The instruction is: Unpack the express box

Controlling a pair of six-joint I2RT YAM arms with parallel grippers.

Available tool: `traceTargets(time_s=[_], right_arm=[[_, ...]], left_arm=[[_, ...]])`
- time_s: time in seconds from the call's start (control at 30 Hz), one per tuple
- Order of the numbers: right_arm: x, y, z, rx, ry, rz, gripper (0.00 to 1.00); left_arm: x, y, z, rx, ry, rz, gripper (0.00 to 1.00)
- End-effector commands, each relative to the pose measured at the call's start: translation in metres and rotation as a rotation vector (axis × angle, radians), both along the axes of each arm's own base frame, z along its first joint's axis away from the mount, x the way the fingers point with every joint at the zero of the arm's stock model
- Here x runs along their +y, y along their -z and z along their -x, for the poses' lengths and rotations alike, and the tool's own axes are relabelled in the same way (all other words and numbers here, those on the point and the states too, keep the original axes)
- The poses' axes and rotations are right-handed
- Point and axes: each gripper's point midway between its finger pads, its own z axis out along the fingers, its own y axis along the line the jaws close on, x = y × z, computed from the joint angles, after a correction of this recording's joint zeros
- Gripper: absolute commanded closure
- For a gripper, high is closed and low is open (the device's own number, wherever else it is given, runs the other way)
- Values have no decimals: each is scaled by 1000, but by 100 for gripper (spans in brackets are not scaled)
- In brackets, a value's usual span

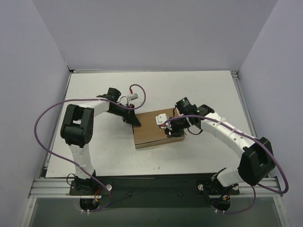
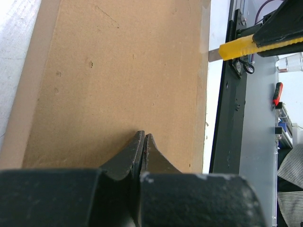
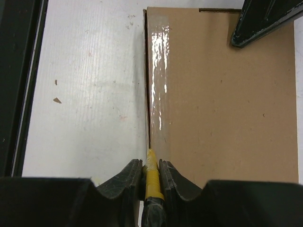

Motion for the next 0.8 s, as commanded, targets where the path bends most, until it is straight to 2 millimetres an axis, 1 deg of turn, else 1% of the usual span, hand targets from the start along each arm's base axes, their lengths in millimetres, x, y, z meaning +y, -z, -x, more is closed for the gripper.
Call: traceTargets(time_s=[0.0,0.2,0.3,0.33,0.37,0.43,0.53,0.6,0.67,0.7,0.73,0.77], right_arm=[[-13,-6,17,17,-68,1,100],[-21,-2,18,8,-101,22,100],[-19,-4,21,20,-111,13,100],[-19,-5,22,23,-112,11,100],[-17,-5,25,30,-122,12,100],[-14,-5,27,33,-133,14,100],[-10,-4,31,41,-151,21,100],[-7,-3,34,41,-164,24,100],[-7,-1,36,47,-164,31,100],[-6,-2,38,48,-166,32,100],[-5,-1,39,48,-169,35,100],[-4,-2,40,47,-170,35,100]], left_arm=[[5,17,-14,-76,13,-66,100],[5,19,-13,-67,27,-67,100],[4,14,-12,-74,45,-63,100],[2,7,-18,-98,48,-52,100],[-1,-5,-18,-112,53,-21,100],[-6,-24,-25,-152,53,10,100],[-17,-53,-28,-200,65,51,100],[-26,-69,-21,-208,83,88,100],[-31,-76,-9,-207,102,106,100],[-35,-76,0,-194,124,110,100],[-36,-75,6,-184,134,112,100],[-32,-69,19,-157,156,104,100]])
